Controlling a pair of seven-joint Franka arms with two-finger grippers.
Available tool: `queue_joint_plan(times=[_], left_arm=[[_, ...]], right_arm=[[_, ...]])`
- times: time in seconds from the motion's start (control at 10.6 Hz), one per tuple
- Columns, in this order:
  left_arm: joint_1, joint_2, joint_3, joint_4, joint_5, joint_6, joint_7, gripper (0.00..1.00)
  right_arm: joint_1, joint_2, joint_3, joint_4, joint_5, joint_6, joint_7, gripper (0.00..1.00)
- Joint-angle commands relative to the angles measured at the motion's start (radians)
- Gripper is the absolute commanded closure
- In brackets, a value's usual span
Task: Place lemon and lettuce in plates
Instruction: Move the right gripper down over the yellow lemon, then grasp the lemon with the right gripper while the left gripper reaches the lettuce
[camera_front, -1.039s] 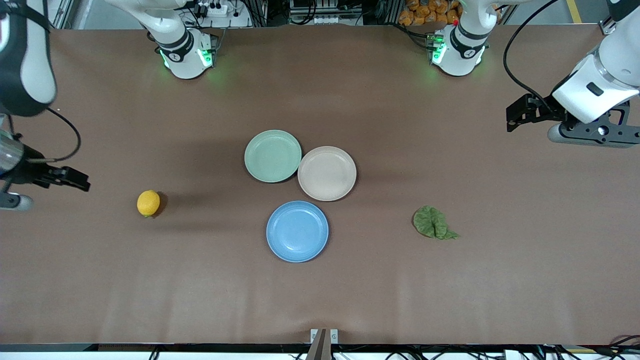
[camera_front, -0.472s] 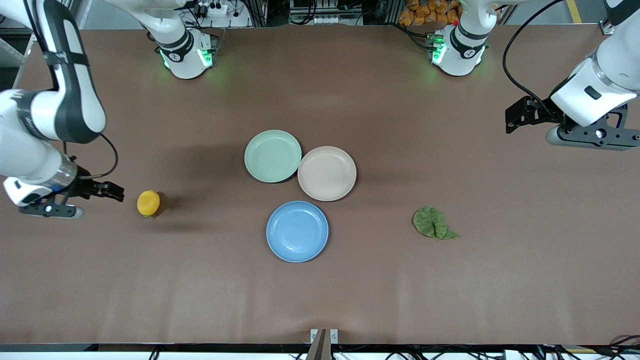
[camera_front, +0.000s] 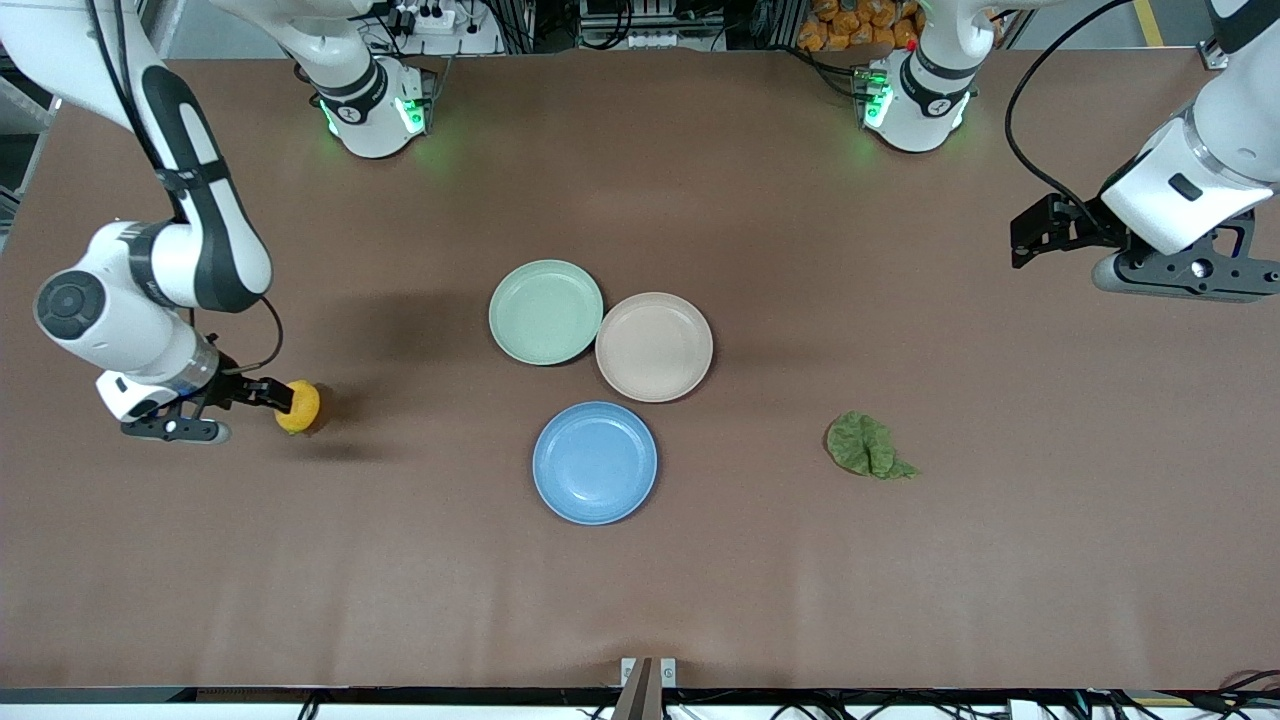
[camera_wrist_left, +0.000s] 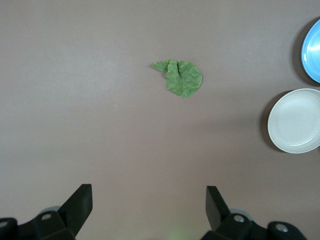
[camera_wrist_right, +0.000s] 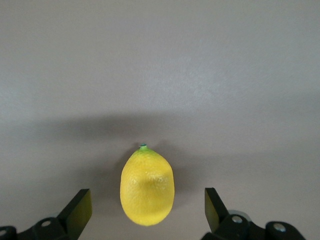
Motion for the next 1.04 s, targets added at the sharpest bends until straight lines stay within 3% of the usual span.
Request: queue_joint_plan(times=[0.0, 0.47, 0.57, 0.76, 0.94], left_arm=[[0.018, 0.002, 0.000, 0.001, -0.010, 0.006, 0.033, 0.00], [0.020, 0.018, 0.000, 0.001, -0.014, 0.006, 0.025, 0.00], [0.018, 0.032, 0.001, 0.003, -0.011, 0.006, 0.011, 0.00], [0.037, 0.058, 0.001, 0.004, -0.011, 0.009, 0.011, 0.00], [0.034, 0.101, 0.000, 0.000, -0.008, 0.103, 0.011, 0.00]], right_arm=[[0.003, 0.037, -0.002, -0.015, 0.017, 0.039, -0.005, 0.00], [0.010, 0.120, -0.002, -0.072, 0.017, 0.217, 0.018, 0.01], [0.020, 0.128, -0.002, -0.072, 0.017, 0.218, 0.032, 0.06], [0.028, 0.126, 0.000, -0.068, 0.017, 0.211, 0.038, 0.30], [0.028, 0.113, 0.023, -0.058, 0.015, 0.203, 0.050, 0.55]])
